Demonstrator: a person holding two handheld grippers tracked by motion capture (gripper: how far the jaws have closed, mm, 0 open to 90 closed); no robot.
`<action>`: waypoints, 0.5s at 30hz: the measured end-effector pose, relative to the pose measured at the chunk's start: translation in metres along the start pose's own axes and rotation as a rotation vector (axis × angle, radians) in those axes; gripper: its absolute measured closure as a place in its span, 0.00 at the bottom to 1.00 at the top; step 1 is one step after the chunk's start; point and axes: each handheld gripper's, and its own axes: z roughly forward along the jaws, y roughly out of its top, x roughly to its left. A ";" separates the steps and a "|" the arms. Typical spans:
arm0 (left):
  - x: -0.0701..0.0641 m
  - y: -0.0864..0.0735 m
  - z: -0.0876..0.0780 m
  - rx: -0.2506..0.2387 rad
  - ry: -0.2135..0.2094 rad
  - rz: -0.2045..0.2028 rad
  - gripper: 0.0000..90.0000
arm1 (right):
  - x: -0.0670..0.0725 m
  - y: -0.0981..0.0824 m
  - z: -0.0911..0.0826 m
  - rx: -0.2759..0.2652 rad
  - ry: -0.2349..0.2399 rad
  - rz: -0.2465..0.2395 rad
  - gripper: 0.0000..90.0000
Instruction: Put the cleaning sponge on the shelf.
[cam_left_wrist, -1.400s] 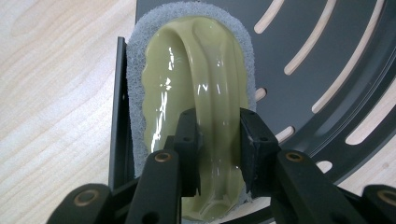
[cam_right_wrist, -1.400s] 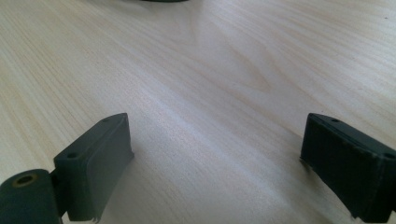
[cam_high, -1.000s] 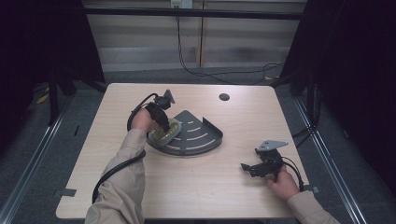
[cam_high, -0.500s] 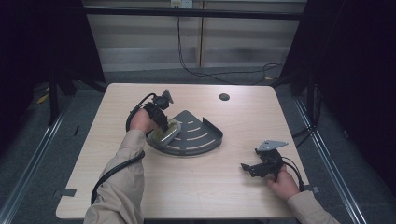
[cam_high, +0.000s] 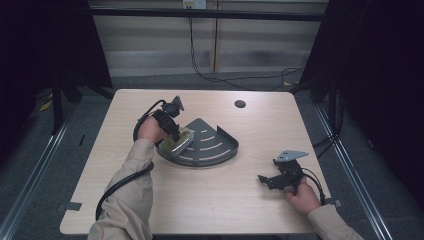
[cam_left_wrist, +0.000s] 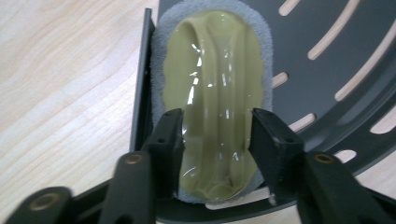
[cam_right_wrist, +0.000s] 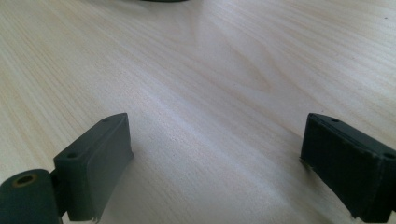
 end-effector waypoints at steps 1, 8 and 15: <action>0.000 0.000 0.000 -0.002 0.003 0.001 0.55 | 0.000 0.000 0.000 0.000 0.000 0.000 0.09; 0.000 -0.002 -0.003 -0.013 0.016 -0.005 0.41 | 0.000 0.000 0.000 0.000 0.000 0.000 0.09; 0.001 -0.004 -0.007 -0.022 0.028 -0.025 0.31 | 0.000 0.000 0.000 0.000 0.000 0.000 0.09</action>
